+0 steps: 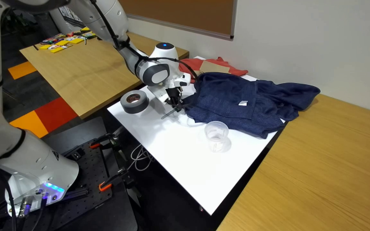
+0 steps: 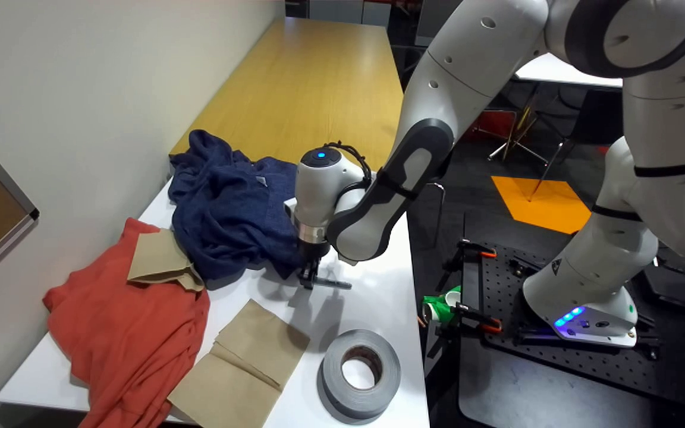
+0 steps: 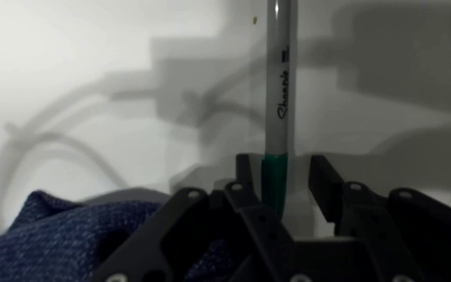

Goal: Pick the pen and put it in the cup

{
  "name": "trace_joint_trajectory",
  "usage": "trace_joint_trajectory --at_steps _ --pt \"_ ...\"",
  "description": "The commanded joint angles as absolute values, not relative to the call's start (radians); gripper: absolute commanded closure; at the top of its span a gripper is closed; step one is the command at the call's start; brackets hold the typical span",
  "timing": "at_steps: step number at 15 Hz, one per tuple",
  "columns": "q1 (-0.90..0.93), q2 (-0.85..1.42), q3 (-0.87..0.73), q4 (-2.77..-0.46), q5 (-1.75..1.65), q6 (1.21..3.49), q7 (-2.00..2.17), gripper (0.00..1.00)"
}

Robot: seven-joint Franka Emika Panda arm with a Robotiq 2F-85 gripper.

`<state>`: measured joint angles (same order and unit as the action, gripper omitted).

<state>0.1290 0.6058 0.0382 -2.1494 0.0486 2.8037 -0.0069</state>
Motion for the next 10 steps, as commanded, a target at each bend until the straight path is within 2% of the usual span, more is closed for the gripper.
trace_joint_trajectory --at_steps 1,2,3,5,10 --pt "0.142 0.614 0.027 -2.127 0.029 2.793 0.040 0.88" --pt "0.142 0.613 0.027 -2.126 0.030 2.793 0.040 0.96" --pt "0.143 0.607 0.027 -2.130 0.031 2.789 0.044 1.00" --pt "0.154 0.569 0.019 -2.159 0.037 2.772 0.080 0.96" --pt "0.231 0.380 -0.058 -2.298 -0.004 2.752 0.217 0.96"
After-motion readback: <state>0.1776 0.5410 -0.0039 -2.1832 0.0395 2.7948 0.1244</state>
